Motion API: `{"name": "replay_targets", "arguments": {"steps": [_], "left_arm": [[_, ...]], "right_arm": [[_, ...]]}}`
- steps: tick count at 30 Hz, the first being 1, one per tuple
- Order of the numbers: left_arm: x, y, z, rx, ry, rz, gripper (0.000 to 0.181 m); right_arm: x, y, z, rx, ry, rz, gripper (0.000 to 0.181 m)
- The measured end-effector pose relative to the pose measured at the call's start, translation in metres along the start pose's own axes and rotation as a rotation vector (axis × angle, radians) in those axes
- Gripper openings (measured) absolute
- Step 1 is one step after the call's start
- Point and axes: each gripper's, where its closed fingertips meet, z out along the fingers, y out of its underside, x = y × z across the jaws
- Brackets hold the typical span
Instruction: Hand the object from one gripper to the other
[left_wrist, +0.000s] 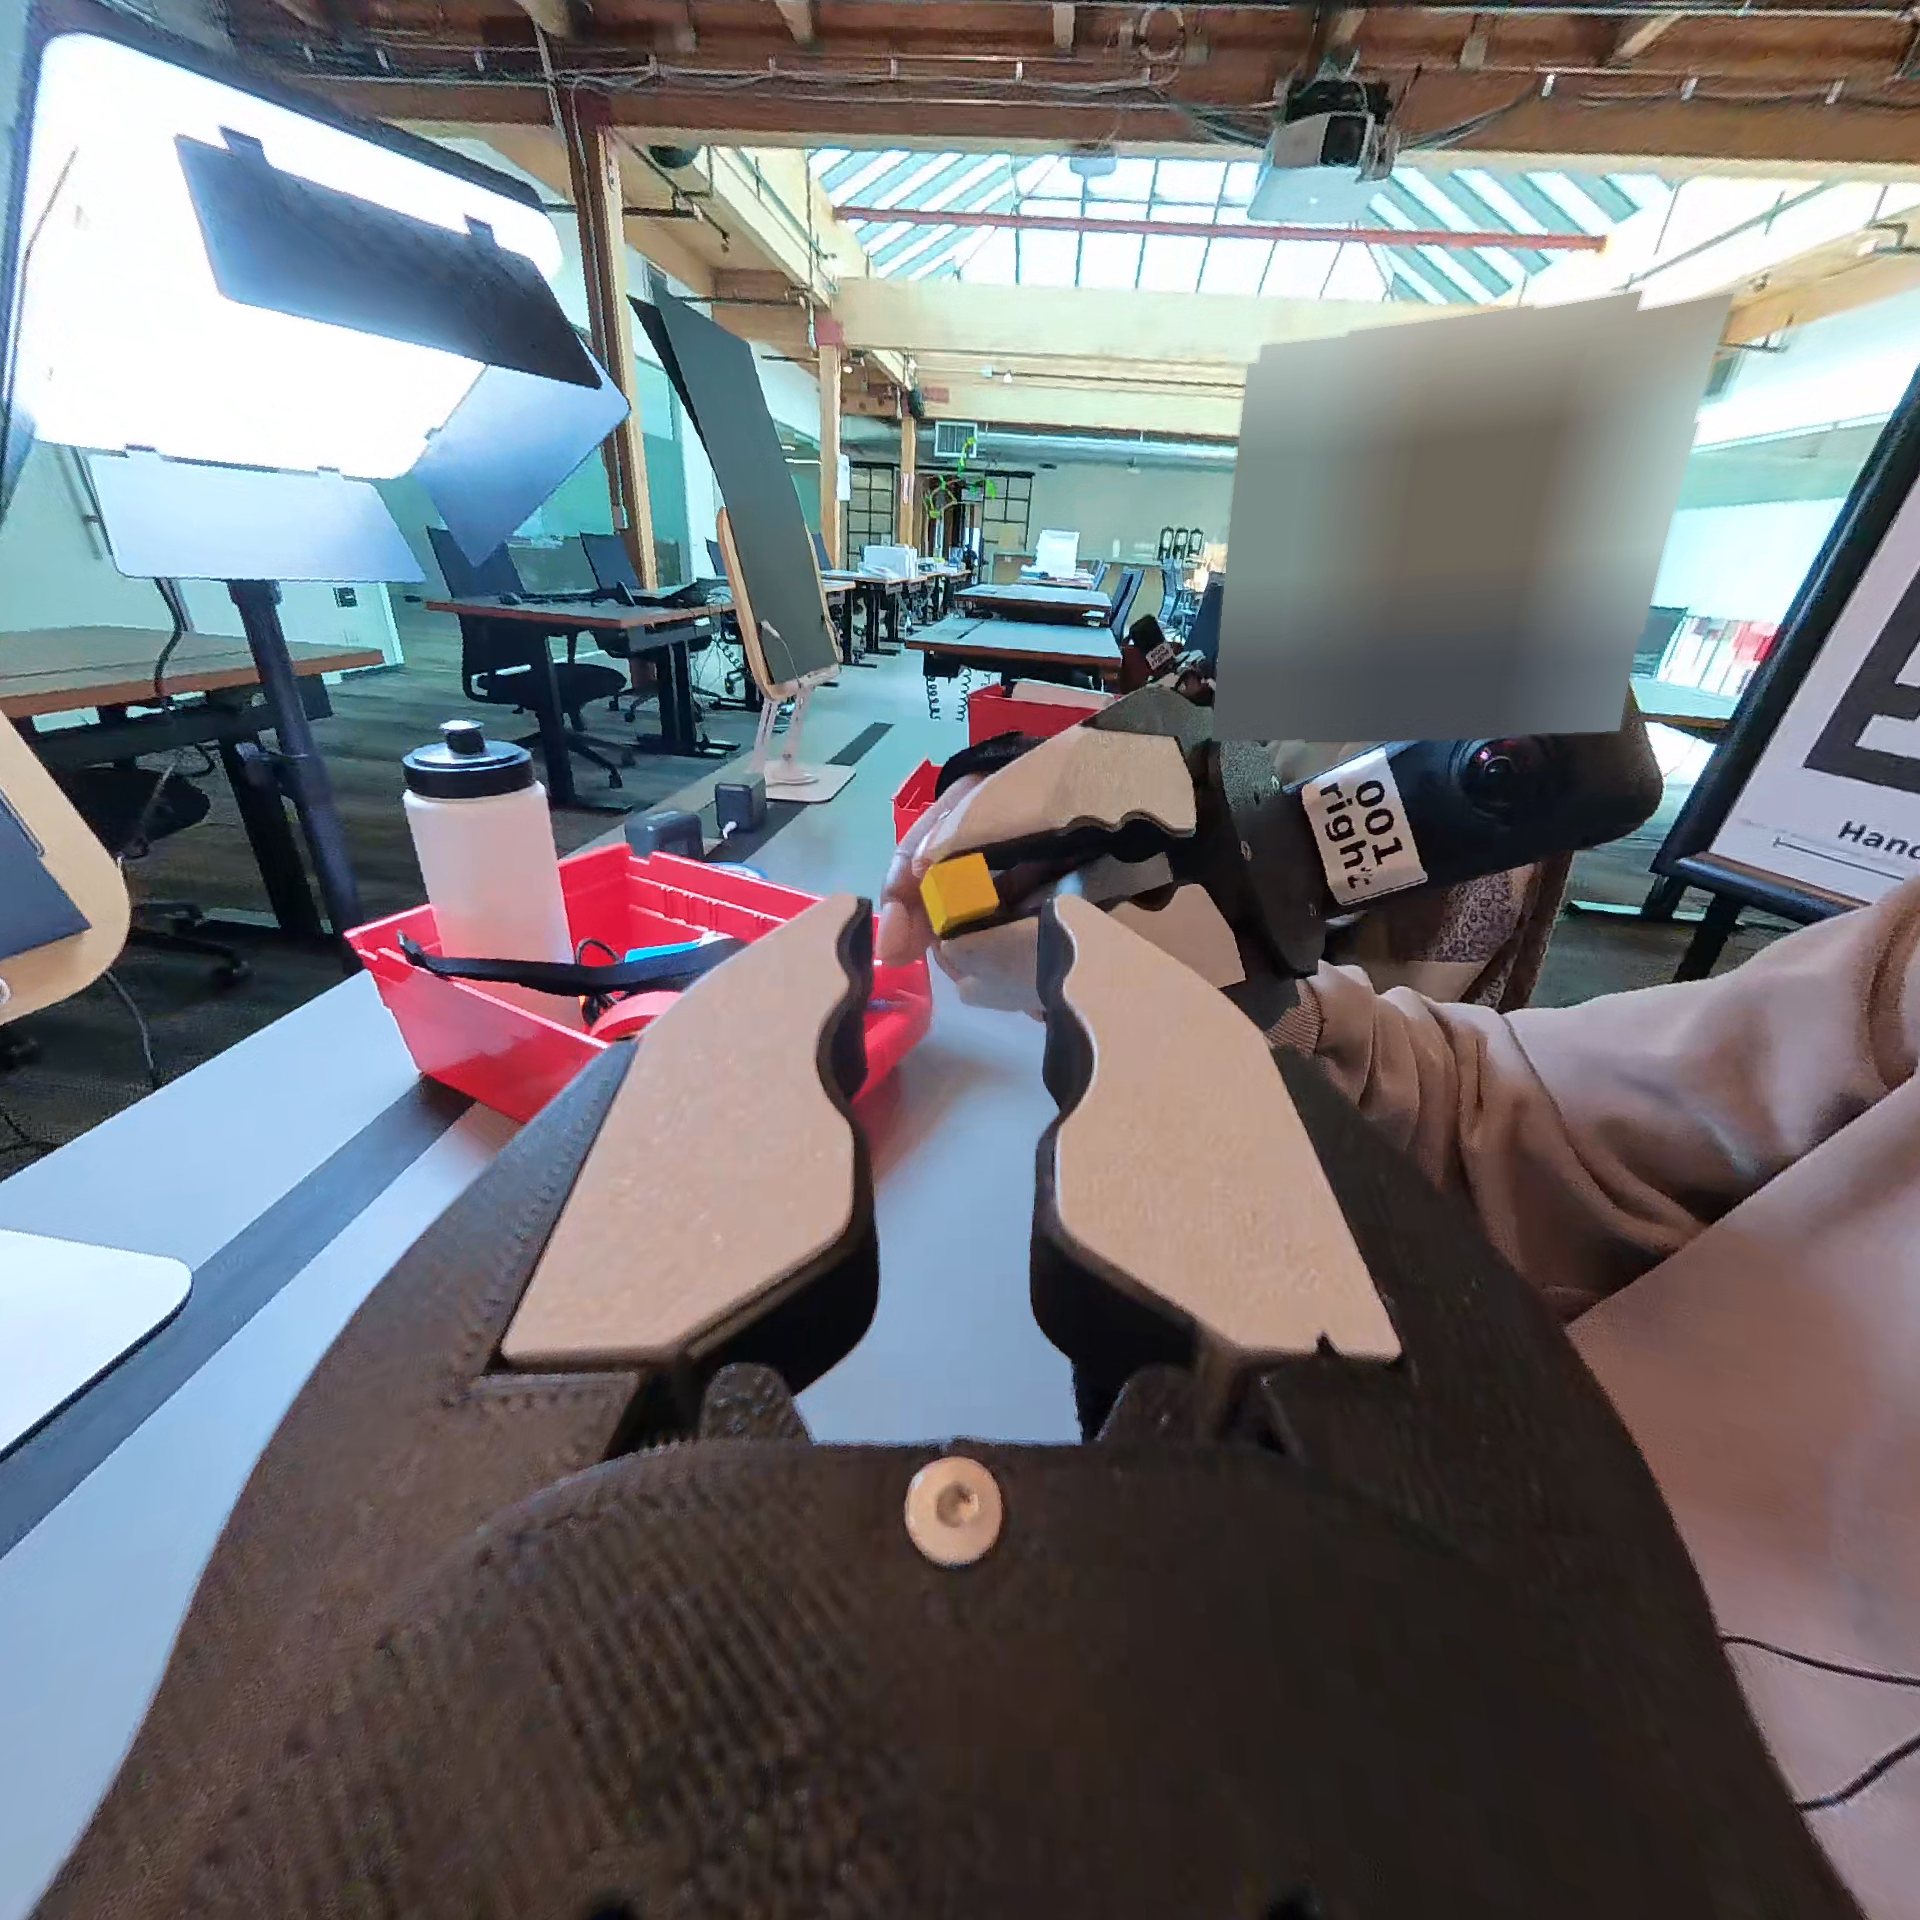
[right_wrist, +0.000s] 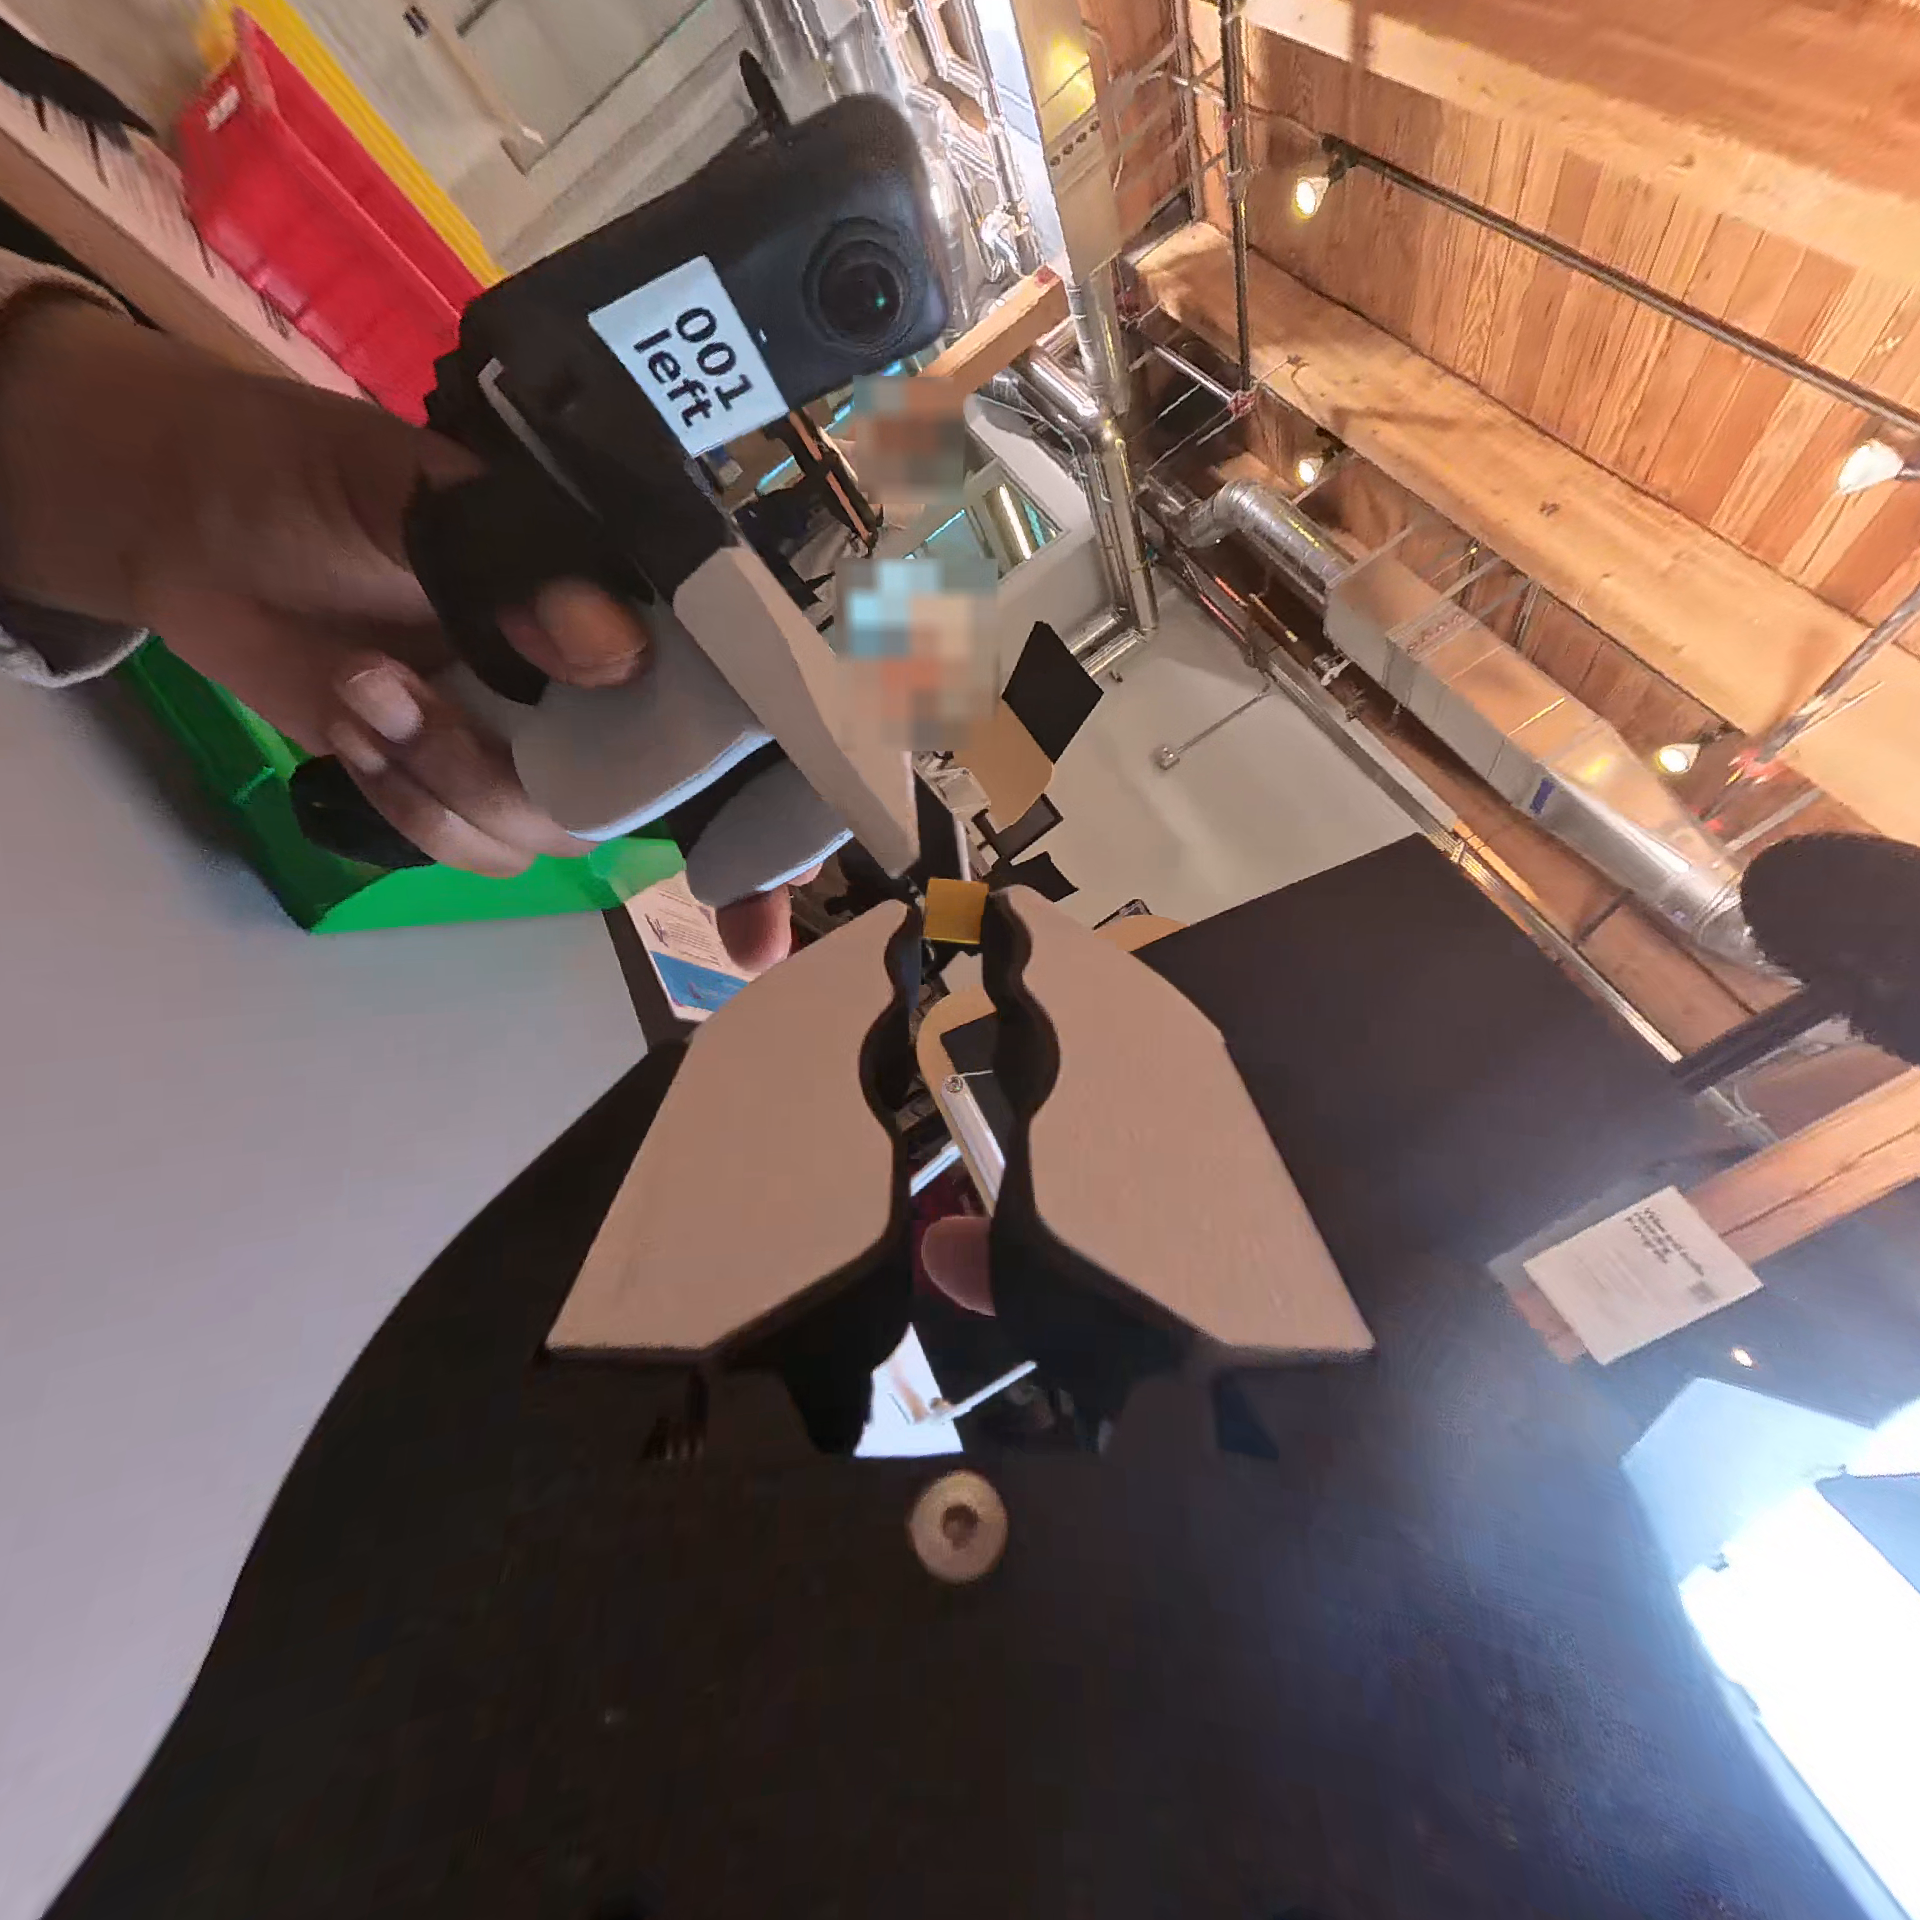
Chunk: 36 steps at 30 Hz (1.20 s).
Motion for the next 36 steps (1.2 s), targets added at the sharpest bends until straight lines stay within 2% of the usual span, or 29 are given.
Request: {"name": "replay_targets", "arguments": {"steps": [5, 11, 14, 17, 20, 23, 25, 27, 30, 33, 36], "left_arm": [[0.000, 0.003, 0.001, -0.018, -0.011, 0.038, 0.012], [0.000, 0.004, 0.002, -0.016, -0.004, 0.027, 0.012], [0.000, 0.004, 0.002, -0.017, -0.006, 0.047, 0.011], [-0.004, 0.000, -0.002, 0.000, -0.038, 0.107, 0.011], [-0.007, -0.007, -0.010, 0.043, -0.079, 0.222, 0.011], [0.000, -0.016, -0.016, 0.109, -0.097, 0.386, 0.011], [0.003, -0.019, -0.018, 0.133, -0.142, 0.522, 0.011], [0.003, -0.016, -0.016, 0.111, -0.204, 0.654, 0.011], [0.004, -0.011, -0.012, 0.077, -0.254, 0.786, 0.011], [0.006, -0.007, -0.007, 0.058, -0.266, 0.851, 0.011], [0.007, -0.005, -0.007, 0.047, -0.272, 0.883, 0.011]], "right_arm": [[-0.003, 0.001, 0.000, -0.003, 0.001, -0.053, 0.011], [-0.003, 0.002, 0.000, -0.007, 0.008, -0.088, 0.011], [-0.003, 0.001, -0.001, 0.005, -0.010, -0.043, 0.011], [0.002, -0.002, -0.004, 0.059, -0.071, 0.184, 0.017], [0.012, -0.001, -0.007, 0.112, -0.187, 0.598, 0.027], [0.018, -0.006, -0.010, 0.205, -0.338, 1.016, 0.029], [0.019, -0.010, -0.011, 0.257, -0.429, 1.217, 0.030], [0.013, -0.013, -0.008, 0.262, -0.483, 1.304, 0.030], [0.001, -0.021, -0.004, 0.248, -0.513, 1.295, 0.030], [-0.005, -0.023, 0.000, 0.219, -0.490, 1.263, 0.026], [-0.004, -0.017, 0.002, 0.177, -0.452, 1.259, 0.015]]}}
